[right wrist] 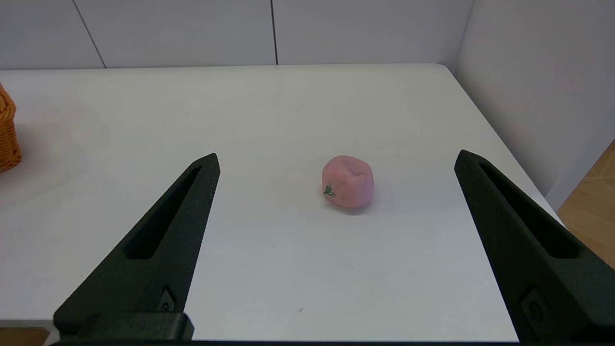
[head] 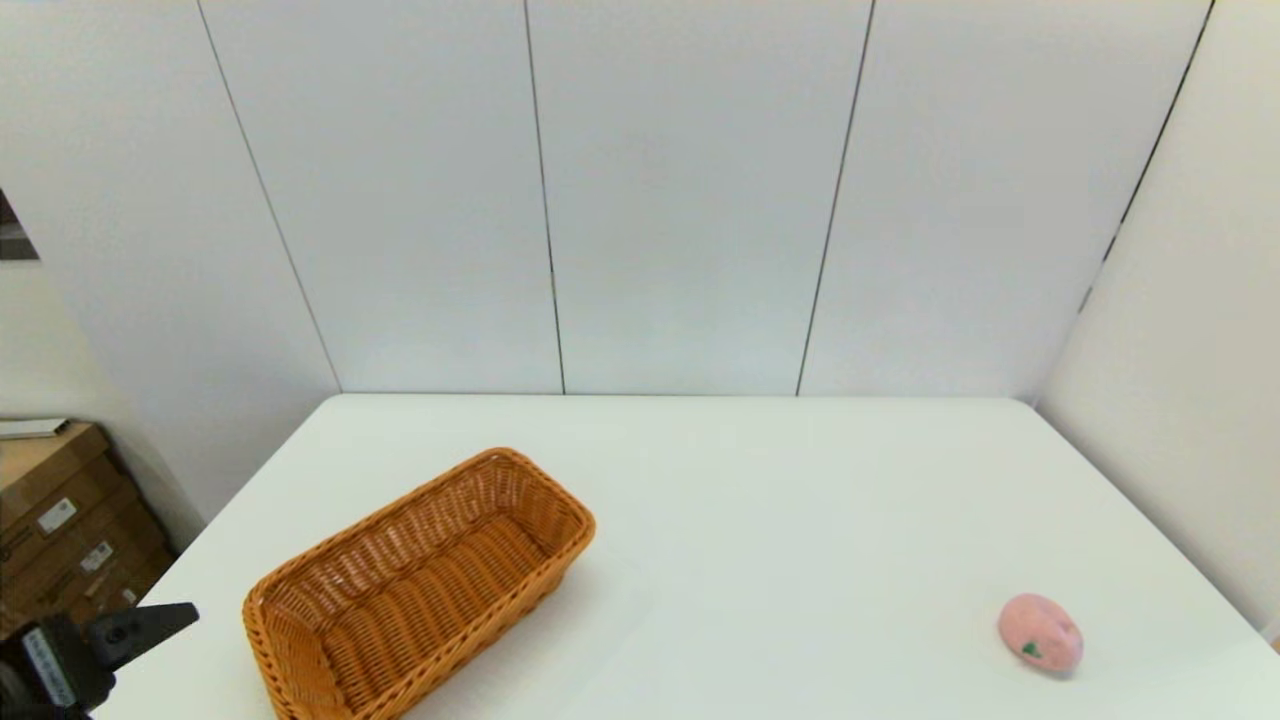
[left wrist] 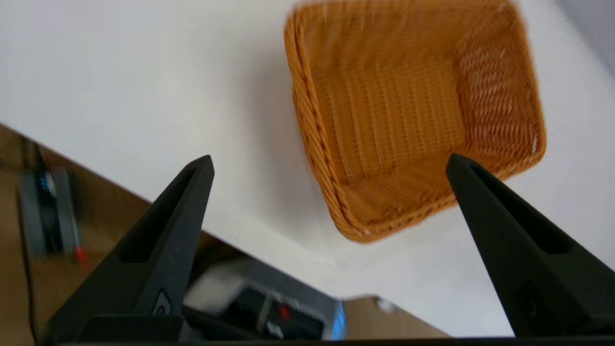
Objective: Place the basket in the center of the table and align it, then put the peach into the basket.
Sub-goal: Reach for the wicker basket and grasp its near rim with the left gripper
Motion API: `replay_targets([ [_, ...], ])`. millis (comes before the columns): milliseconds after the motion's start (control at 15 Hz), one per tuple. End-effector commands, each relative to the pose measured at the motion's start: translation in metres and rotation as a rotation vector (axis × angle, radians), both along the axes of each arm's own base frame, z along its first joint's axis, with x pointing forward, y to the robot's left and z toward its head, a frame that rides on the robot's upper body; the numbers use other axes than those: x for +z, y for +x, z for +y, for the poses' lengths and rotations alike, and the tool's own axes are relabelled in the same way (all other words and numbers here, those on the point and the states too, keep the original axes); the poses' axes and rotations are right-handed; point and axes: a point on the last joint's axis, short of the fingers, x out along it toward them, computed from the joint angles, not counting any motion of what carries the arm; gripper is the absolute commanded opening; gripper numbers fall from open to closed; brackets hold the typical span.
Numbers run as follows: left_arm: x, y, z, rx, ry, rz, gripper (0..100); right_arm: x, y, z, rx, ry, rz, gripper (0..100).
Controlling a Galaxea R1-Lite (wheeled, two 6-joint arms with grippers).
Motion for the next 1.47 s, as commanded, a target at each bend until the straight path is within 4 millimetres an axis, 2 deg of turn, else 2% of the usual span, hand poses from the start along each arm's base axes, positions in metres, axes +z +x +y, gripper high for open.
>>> replay_targets([
  [67,-0.023,0.041,-0.029,-0.016,-0.132,0.245,100,0.0,0.0,0.0,0.0,0.0,0.0,100],
  [200,-0.039,0.054,-0.047,-0.032,-0.138,0.354,100,0.0,0.0,0.0,0.0,0.0,0.0,100],
  [533,-0.075,0.085,-0.056,0.071,-0.175,0.481,100,0.0,0.0,0.0,0.0,0.0,0.0,100],
  [933,-0.093,0.106,-0.016,0.221,-0.179,0.509,100,0.0,0.0,0.0,0.0,0.0,0.0,100],
  [1467,-0.116,0.128,-0.018,0.189,-0.22,0.49,100,0.0,0.0,0.0,0.0,0.0,0.0,100],
])
